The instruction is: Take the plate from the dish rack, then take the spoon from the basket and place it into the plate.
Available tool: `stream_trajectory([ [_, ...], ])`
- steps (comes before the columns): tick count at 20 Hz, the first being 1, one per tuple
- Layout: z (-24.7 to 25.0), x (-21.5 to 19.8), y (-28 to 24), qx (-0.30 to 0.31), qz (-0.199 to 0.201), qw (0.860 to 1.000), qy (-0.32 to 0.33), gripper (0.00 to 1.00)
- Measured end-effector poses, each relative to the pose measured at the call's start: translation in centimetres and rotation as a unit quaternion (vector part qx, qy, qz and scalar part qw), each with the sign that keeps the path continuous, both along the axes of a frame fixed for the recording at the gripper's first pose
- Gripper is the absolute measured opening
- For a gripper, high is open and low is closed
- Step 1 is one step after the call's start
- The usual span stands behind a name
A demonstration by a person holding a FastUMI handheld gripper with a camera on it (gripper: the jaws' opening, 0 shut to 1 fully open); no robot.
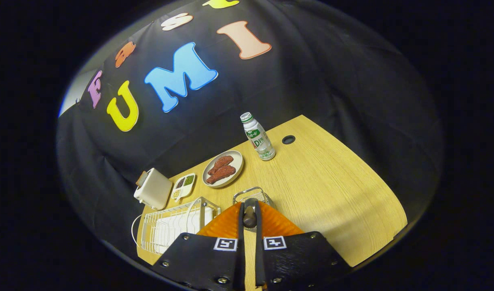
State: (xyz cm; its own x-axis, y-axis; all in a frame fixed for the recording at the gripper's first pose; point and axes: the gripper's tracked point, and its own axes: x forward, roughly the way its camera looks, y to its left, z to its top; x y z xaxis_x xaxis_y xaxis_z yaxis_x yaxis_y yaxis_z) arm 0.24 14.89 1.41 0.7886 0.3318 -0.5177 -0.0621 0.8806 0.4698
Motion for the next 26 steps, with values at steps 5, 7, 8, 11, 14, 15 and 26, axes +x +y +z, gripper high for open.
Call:
stream_trajectory([
  [5,3.9,-2.9,1.7,0.015,0.043,0.999,-0.011,0.09],
  [7,4.9,-4.6,3.1,0.03,0.068,0.997,-0.005,0.09],
  [8,5.2,-5.5,4.0,0.037,0.082,0.996,-0.002,0.09],
  [11,5.8,-8.5,6.4,0.041,0.133,0.99,0.011,0.09],
  [14,5.2,-11.6,8.6,0.026,0.185,0.982,0.037,0.09],
  [15,5.1,-12.7,9.2,0.019,0.2,0.979,0.042,0.09],
  [26,-2.0,-21.5,15.2,-0.08,0.333,0.936,0.086,0.09],
])
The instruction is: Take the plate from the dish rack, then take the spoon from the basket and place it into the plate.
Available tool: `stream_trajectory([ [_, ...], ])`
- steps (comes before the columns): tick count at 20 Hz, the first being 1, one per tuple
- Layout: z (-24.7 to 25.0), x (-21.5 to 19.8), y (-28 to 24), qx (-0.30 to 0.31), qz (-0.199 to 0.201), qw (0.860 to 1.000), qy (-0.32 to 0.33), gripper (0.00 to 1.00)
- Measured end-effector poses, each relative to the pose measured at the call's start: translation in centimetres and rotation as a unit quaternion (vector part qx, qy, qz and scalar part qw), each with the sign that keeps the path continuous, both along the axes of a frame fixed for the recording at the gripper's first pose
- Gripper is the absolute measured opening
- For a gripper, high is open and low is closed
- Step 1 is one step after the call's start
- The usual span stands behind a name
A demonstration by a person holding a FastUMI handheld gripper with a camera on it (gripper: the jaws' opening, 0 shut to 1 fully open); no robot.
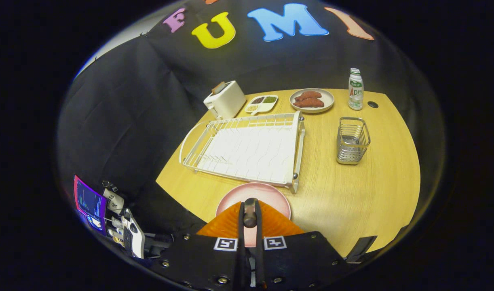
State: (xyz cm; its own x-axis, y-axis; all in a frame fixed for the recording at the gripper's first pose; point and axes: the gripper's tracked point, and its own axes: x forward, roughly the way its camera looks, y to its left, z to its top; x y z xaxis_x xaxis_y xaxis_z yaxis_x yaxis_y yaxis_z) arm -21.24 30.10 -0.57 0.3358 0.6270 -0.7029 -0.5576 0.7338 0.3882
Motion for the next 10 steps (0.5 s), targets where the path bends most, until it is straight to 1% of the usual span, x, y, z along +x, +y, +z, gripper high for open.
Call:
stream_trajectory([
  [3,-1.4,-1.3,0.9,-0.02,0.014,1.0,0.005,0.09],
  [7,-3.0,-1.2,1.7,-0.056,0.02,0.998,-0.012,0.09],
  [10,-3.0,-1.4,2.9,-0.056,0.024,0.998,-0.01,0.09],
])
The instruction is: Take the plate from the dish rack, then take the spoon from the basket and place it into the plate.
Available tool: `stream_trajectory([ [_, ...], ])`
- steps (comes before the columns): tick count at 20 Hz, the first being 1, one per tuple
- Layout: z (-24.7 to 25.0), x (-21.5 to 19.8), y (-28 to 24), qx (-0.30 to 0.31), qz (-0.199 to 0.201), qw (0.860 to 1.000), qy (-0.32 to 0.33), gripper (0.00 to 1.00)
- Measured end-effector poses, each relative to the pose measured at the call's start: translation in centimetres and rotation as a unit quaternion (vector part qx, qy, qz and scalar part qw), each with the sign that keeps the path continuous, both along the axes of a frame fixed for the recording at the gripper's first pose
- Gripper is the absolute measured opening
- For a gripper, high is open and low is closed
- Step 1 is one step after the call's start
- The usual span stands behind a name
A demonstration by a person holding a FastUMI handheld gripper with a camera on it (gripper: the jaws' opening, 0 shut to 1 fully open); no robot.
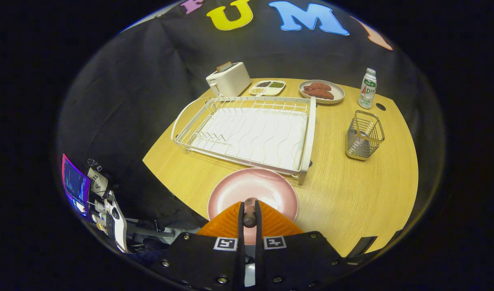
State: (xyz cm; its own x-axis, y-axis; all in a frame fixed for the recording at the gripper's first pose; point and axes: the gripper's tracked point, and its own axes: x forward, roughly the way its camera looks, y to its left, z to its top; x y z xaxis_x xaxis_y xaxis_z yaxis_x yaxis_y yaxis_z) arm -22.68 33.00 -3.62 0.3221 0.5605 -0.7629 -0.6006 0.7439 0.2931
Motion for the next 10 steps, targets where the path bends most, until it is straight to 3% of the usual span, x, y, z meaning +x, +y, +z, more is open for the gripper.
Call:
stream_trajectory([
  [7,-0.3,0.6,2.0,-0.008,0.018,1.0,-0.008,0.1],
  [10,0.2,0.9,2.3,-0.007,0.023,1.0,-0.012,0.14],
])
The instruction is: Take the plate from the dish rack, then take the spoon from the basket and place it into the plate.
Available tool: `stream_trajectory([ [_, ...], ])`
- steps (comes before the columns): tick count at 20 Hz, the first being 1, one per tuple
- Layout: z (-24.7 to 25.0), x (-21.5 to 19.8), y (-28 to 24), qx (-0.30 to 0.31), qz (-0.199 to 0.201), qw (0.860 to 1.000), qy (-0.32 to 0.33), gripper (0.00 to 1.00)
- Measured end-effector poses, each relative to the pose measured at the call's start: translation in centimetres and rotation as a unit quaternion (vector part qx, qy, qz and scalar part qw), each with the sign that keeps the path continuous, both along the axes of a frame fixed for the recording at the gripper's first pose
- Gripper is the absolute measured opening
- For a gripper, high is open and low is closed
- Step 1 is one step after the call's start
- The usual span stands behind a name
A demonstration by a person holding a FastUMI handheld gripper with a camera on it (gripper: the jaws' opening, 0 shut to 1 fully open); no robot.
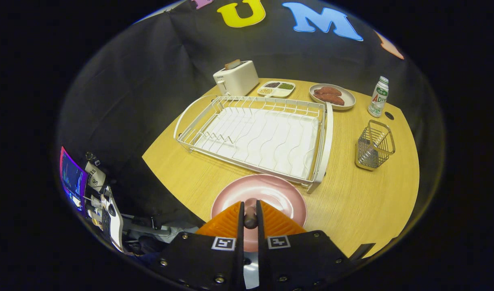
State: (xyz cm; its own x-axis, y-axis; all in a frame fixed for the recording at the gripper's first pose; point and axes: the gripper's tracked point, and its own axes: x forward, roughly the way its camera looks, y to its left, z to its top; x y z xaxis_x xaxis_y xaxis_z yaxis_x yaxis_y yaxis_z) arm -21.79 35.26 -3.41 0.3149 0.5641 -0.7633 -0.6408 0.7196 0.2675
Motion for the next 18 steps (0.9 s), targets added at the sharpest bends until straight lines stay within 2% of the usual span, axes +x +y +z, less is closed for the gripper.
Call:
stream_trajectory([
  [6,0.9,0.6,0.6,0.01,0.001,1.0,0.005,0.15],
  [18,4.8,2.0,0.5,0.039,-0.024,0.999,-0.028,0.18],
])
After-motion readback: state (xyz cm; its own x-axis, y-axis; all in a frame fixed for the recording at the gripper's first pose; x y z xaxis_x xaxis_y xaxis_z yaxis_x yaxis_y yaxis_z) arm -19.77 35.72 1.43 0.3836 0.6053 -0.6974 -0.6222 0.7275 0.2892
